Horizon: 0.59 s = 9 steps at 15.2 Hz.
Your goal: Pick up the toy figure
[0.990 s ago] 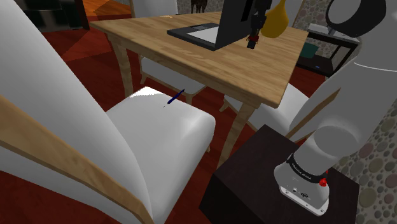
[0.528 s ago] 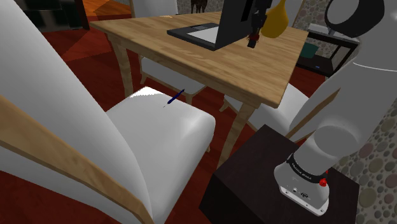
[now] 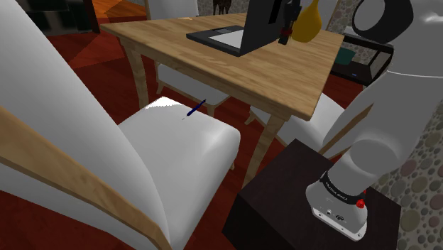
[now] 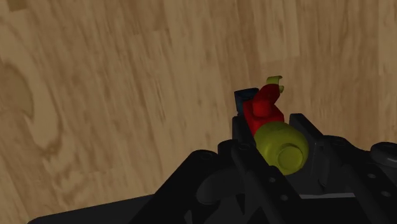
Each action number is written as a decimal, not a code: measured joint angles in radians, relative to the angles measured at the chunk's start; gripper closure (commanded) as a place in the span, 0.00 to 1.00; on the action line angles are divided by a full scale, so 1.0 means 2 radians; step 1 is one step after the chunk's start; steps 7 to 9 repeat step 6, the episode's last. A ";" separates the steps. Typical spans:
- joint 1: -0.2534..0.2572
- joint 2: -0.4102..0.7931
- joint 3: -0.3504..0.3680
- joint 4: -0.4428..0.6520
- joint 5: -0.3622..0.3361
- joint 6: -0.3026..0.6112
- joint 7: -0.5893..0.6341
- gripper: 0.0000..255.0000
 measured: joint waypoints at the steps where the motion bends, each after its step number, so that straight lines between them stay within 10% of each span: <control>1: -0.002 0.004 0.000 0.013 0.002 -0.010 -0.001 1.00; 9: -0.018 0.038 -0.001 0.099 0.015 -0.061 -0.005 1.00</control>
